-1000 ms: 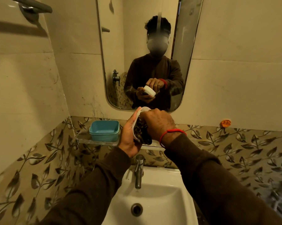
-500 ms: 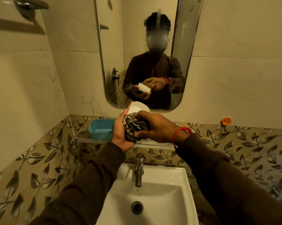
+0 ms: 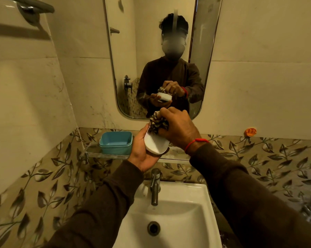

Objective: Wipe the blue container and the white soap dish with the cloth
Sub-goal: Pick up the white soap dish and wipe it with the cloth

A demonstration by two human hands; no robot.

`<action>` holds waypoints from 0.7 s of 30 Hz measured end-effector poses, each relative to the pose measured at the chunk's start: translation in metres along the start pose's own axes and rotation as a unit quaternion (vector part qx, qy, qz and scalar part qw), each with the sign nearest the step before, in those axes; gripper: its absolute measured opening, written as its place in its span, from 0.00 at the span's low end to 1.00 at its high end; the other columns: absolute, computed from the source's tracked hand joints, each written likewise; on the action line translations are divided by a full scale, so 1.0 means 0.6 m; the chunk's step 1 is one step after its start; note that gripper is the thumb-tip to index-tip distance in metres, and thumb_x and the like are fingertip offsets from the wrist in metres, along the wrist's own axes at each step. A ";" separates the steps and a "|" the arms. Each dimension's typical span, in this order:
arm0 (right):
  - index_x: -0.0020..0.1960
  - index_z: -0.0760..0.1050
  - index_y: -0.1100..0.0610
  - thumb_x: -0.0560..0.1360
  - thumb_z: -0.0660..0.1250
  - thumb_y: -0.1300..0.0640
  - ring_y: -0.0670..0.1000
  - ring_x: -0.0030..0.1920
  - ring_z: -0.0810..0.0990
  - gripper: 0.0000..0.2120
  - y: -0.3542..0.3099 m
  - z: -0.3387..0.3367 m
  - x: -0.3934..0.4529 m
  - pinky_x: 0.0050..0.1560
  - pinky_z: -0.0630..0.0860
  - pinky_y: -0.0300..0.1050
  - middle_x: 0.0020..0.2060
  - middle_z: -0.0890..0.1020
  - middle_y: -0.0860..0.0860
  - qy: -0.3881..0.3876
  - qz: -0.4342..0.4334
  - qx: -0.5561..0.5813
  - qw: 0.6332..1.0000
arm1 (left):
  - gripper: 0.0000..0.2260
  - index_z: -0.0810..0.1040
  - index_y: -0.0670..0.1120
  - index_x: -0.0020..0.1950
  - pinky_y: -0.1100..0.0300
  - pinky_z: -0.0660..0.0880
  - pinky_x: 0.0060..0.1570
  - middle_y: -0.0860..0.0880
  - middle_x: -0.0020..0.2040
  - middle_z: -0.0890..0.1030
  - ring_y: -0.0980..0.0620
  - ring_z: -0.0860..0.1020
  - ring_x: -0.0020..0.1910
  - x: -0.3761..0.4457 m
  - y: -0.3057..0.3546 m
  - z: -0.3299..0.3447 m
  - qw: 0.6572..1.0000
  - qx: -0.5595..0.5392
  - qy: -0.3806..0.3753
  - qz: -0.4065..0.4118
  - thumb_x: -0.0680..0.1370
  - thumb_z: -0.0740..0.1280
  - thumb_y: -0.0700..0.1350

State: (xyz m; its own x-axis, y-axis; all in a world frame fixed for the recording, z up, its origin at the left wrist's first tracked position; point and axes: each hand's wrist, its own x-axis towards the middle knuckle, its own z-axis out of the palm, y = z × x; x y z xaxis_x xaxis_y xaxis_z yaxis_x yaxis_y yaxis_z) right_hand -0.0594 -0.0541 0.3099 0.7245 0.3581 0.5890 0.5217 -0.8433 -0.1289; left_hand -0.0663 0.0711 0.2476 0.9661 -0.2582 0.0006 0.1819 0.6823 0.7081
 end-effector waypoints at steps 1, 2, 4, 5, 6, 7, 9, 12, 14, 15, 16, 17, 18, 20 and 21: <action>0.60 0.70 0.52 0.71 0.70 0.50 0.58 0.50 0.75 0.19 -0.001 0.005 -0.003 0.52 0.67 0.51 0.52 0.77 0.54 0.005 -0.002 -0.023 1.000 | 0.18 0.79 0.48 0.60 0.53 0.77 0.45 0.43 0.50 0.84 0.46 0.82 0.45 -0.001 0.000 0.002 1.000 0.001 -0.003 0.007 0.84 0.55 0.55; 0.60 0.70 0.52 0.72 0.69 0.50 0.59 0.49 0.75 0.20 -0.003 0.009 -0.005 0.52 0.66 0.51 0.52 0.76 0.55 0.011 -0.002 -0.042 0.999 | 0.17 0.79 0.48 0.62 0.53 0.79 0.44 0.43 0.51 0.85 0.47 0.83 0.46 0.000 0.001 0.003 1.000 -0.002 -0.004 0.017 0.84 0.56 0.55; 0.62 0.68 0.52 0.72 0.69 0.51 0.59 0.49 0.75 0.21 -0.009 0.010 -0.008 0.53 0.68 0.53 0.52 0.76 0.56 0.025 0.015 -0.064 0.998 | 0.18 0.77 0.48 0.69 0.51 0.81 0.48 0.42 0.58 0.84 0.46 0.83 0.52 0.002 0.005 0.009 0.999 -0.011 -0.011 0.032 0.84 0.57 0.54; 0.63 0.68 0.52 0.72 0.69 0.51 0.59 0.49 0.75 0.22 -0.014 0.008 -0.009 0.53 0.68 0.53 0.52 0.76 0.56 0.027 0.028 -0.066 0.997 | 0.19 0.75 0.49 0.72 0.48 0.80 0.53 0.41 0.62 0.82 0.44 0.82 0.58 0.003 0.006 0.009 0.999 -0.013 -0.015 0.038 0.84 0.58 0.54; 0.64 0.67 0.52 0.73 0.68 0.51 0.60 0.49 0.75 0.22 -0.017 0.005 -0.010 0.53 0.68 0.53 0.52 0.76 0.56 0.026 0.040 -0.065 0.997 | 0.19 0.73 0.50 0.74 0.44 0.78 0.59 0.40 0.67 0.79 0.42 0.79 0.64 0.008 0.006 0.006 0.999 -0.012 -0.017 0.045 0.84 0.59 0.54; 0.64 0.66 0.52 0.73 0.68 0.52 0.60 0.50 0.76 0.22 -0.021 0.003 -0.010 0.54 0.68 0.54 0.53 0.76 0.57 0.018 0.047 -0.066 0.997 | 0.20 0.72 0.51 0.75 0.41 0.75 0.64 0.40 0.70 0.76 0.40 0.76 0.68 0.012 0.004 0.001 0.999 -0.011 -0.014 0.052 0.84 0.59 0.54; 0.66 0.64 0.51 0.74 0.67 0.53 0.61 0.51 0.77 0.23 -0.031 0.001 -0.012 0.55 0.68 0.54 0.55 0.76 0.57 -0.011 0.050 -0.081 0.995 | 0.19 0.71 0.54 0.75 0.39 0.74 0.65 0.40 0.72 0.75 0.39 0.74 0.70 0.016 0.001 -0.002 0.998 -0.012 0.003 0.068 0.84 0.59 0.54; 0.66 0.65 0.51 0.74 0.67 0.55 0.60 0.55 0.77 0.23 -0.045 -0.003 -0.016 0.56 0.68 0.53 0.57 0.77 0.57 -0.063 0.024 -0.097 0.993 | 0.17 0.72 0.58 0.73 0.42 0.78 0.59 0.43 0.70 0.77 0.41 0.77 0.67 0.011 -0.006 -0.002 0.995 -0.008 0.002 0.095 0.84 0.59 0.54; 0.64 0.68 0.52 0.73 0.68 0.54 0.59 0.56 0.76 0.20 -0.051 -0.009 -0.019 0.56 0.70 0.53 0.56 0.78 0.56 -0.098 -0.011 -0.072 0.993 | 0.16 0.74 0.60 0.71 0.42 0.79 0.58 0.42 0.68 0.78 0.41 0.79 0.64 0.005 -0.003 -0.001 0.994 -0.008 0.000 0.109 0.84 0.58 0.53; 0.62 0.70 0.53 0.73 0.69 0.53 0.58 0.55 0.77 0.19 -0.053 -0.010 -0.023 0.54 0.72 0.51 0.55 0.79 0.55 -0.112 -0.029 -0.039 0.992 | 0.16 0.75 0.60 0.71 0.42 0.79 0.59 0.41 0.67 0.79 0.41 0.80 0.63 0.003 0.000 -0.004 0.993 -0.012 0.000 0.116 0.84 0.58 0.53; 0.59 0.73 0.53 0.73 0.70 0.53 0.57 0.54 0.77 0.16 -0.055 -0.010 -0.027 0.51 0.73 0.49 0.53 0.80 0.55 -0.124 -0.040 0.005 0.991 | 0.16 0.75 0.59 0.71 0.41 0.78 0.60 0.40 0.66 0.79 0.40 0.80 0.63 0.002 0.004 -0.006 0.992 -0.017 0.000 0.121 0.84 0.57 0.53; 0.57 0.74 0.53 0.72 0.71 0.54 0.56 0.52 0.78 0.15 -0.055 -0.011 -0.032 0.48 0.74 0.46 0.51 0.81 0.54 -0.130 -0.042 0.051 0.989 | 0.16 0.75 0.58 0.71 0.42 0.79 0.59 0.39 0.66 0.79 0.39 0.81 0.62 0.001 0.007 -0.010 0.992 -0.027 -0.002 0.121 0.85 0.57 0.53; 0.55 0.76 0.54 0.71 0.72 0.55 0.55 0.51 0.78 0.13 -0.052 -0.011 -0.033 0.46 0.73 0.43 0.50 0.81 0.54 -0.126 -0.037 0.089 0.987 | 0.17 0.75 0.57 0.72 0.42 0.79 0.58 0.38 0.65 0.80 0.39 0.81 0.62 0.000 0.010 -0.011 0.993 -0.036 -0.004 0.112 0.85 0.57 0.53; 0.54 0.77 0.55 0.70 0.73 0.57 0.54 0.50 0.79 0.13 -0.039 -0.010 -0.027 0.46 0.73 0.42 0.48 0.82 0.54 -0.083 -0.019 0.121 0.989 | 0.19 0.74 0.54 0.73 0.44 0.80 0.56 0.38 0.66 0.79 0.40 0.80 0.63 -0.002 0.008 -0.008 0.996 -0.038 -0.001 0.080 0.84 0.57 0.55; 0.54 0.77 0.55 0.70 0.73 0.59 0.54 0.50 0.80 0.13 -0.031 -0.010 -0.021 0.48 0.74 0.42 0.49 0.82 0.54 -0.048 -0.001 0.121 0.992 | 0.20 0.74 0.51 0.72 0.46 0.80 0.54 0.39 0.66 0.80 0.41 0.80 0.62 -0.004 0.005 -0.002 0.997 -0.036 -0.004 0.061 0.84 0.57 0.56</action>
State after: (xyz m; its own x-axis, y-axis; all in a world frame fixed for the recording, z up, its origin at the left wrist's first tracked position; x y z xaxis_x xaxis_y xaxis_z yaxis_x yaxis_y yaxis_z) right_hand -0.0807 -0.0455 0.3095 0.7562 0.4064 0.5129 0.6081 -0.7260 -0.3213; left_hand -0.0678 0.0745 0.2488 0.9803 -0.1757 0.0900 0.0760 0.7568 0.6492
